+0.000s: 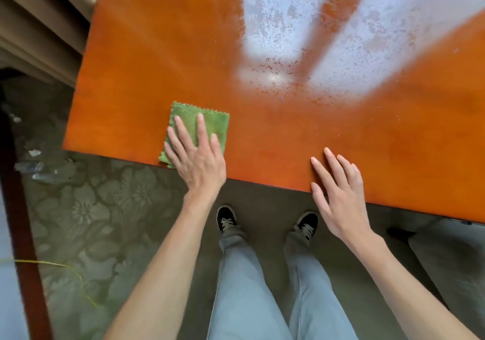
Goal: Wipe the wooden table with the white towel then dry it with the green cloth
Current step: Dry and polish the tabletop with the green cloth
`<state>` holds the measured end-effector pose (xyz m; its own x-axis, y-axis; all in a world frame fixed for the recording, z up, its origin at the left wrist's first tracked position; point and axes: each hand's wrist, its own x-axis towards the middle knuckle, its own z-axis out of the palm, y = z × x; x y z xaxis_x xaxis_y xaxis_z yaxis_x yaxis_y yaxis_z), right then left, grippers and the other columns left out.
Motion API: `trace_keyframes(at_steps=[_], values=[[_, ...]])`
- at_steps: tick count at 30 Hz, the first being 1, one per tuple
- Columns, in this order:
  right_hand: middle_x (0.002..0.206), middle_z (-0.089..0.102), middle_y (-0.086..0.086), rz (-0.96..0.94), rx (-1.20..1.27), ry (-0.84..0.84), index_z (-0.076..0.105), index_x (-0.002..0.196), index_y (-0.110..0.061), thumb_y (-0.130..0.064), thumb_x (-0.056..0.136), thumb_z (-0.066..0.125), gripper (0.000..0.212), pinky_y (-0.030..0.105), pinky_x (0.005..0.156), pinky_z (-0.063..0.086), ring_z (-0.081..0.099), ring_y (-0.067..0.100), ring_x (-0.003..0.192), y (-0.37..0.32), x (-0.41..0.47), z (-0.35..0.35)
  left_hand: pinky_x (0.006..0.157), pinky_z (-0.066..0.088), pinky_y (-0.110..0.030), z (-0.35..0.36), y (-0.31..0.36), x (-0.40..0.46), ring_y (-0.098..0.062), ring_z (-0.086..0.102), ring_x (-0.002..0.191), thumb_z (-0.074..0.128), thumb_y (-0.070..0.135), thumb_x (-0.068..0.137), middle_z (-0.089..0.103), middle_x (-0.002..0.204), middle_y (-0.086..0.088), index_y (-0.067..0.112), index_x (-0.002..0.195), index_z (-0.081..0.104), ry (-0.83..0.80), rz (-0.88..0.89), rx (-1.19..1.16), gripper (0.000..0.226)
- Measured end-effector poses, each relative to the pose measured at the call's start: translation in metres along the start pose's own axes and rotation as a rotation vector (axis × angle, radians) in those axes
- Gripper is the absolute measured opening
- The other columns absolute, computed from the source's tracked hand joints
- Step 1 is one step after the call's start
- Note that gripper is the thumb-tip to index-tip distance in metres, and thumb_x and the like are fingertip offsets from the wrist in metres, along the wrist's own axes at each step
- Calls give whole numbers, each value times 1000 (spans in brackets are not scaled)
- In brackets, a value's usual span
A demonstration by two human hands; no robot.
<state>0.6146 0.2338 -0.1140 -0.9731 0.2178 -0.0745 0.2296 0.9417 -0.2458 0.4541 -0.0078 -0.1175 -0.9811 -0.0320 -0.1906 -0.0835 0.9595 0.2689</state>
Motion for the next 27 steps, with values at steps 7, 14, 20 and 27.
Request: trace_keyframes(at_steps=[7, 14, 20, 27], values=[[163, 29, 8, 130, 91, 114, 42, 150, -17, -34, 102, 38, 52, 49, 121, 21, 27, 31, 147, 25, -4, -9, 121, 3, -56, -65, -102, 108, -38, 2, 152, 25, 47, 106, 1, 168, -13, 25, 160, 13, 14, -239, 65, 60], [164, 26, 8, 393, 30, 181, 36, 152, -21, -35, 103, 35, 51, 54, 122, 12, 22, 32, 150, 102, -25, -26, 123, -1, -55, -52, -91, 104, -34, -1, 154, 19, 43, 106, 2, 167, -19, 11, 160, 9, 85, -85, 130, 64], [164, 24, 8, 498, 3, 138, 33, 153, -24, -44, 103, 33, 54, 57, 121, 10, 22, 35, 149, 161, -40, -32, 122, 2, -57, 8, 33, 21, -35, 3, 154, 18, 44, 104, 5, 168, -14, 18, 161, 11, 43, 158, 110, 63], [164, 24, 10, 440, 40, 140, 35, 154, -21, -35, 103, 34, 52, 55, 121, 8, 22, 36, 149, 170, -44, -33, 121, -2, -60, 90, 228, -130, -34, -20, 151, 8, 49, 101, -26, 163, -13, 22, 157, -17, -152, 393, 161, 67]])
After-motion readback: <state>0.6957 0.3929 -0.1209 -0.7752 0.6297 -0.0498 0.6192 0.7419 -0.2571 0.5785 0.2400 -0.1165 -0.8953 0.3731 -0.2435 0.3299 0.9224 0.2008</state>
